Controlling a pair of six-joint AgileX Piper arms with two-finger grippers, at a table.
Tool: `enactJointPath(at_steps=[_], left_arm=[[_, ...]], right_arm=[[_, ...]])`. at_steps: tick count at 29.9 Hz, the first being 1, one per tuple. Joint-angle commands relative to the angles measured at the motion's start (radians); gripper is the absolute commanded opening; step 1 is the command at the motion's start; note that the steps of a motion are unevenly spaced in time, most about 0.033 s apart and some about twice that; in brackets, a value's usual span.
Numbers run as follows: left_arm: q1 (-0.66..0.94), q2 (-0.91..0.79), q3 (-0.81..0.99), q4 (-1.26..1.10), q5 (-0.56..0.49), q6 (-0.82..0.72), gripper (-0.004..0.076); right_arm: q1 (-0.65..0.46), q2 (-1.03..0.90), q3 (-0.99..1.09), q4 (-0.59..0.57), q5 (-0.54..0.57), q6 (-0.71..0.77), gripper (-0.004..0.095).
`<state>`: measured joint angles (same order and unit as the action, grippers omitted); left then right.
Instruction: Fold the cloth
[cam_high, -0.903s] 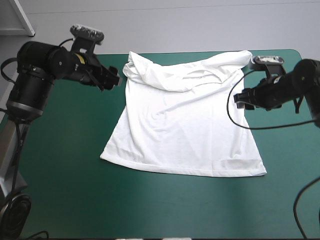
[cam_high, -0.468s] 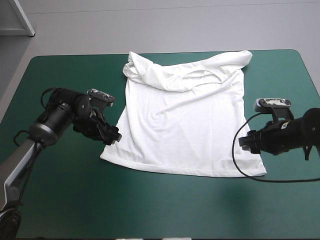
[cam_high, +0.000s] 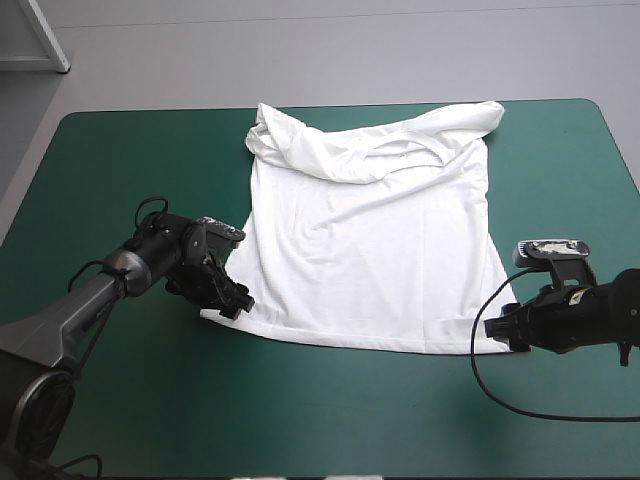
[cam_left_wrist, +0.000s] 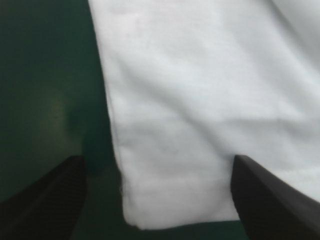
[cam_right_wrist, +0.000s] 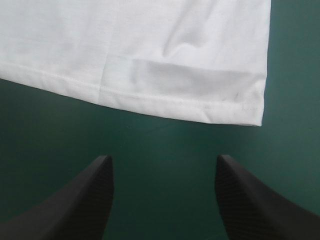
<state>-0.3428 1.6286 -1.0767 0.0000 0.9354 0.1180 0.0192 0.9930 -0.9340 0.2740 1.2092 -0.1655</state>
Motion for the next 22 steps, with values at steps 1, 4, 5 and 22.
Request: enactJointPath(at_steps=[1, 4, 5, 22], left_arm=[[-0.003, 0.015, -0.018, -0.044, -0.014, -0.003, 0.0573], [-0.003, 0.031, -0.018, -0.061, 0.003, -0.003, 0.0524], [-0.003, 0.031, -0.016, -0.061, 0.011, -0.003, 0.0497], [-0.003, 0.031, -0.016, -0.094, 0.073, 0.053, 0.0021]], right_arm=[[-0.002, -0.024, -0.021, -0.004, -0.028, 0.004, 0.0562], [-0.002, -0.021, -0.021, -0.061, -0.028, 0.029, 0.0563], [-0.002, -0.018, -0.021, -0.082, -0.029, 0.041, 0.0563], [-0.002, 0.255, -0.021, -0.266, -0.146, 0.140, 0.0563]])
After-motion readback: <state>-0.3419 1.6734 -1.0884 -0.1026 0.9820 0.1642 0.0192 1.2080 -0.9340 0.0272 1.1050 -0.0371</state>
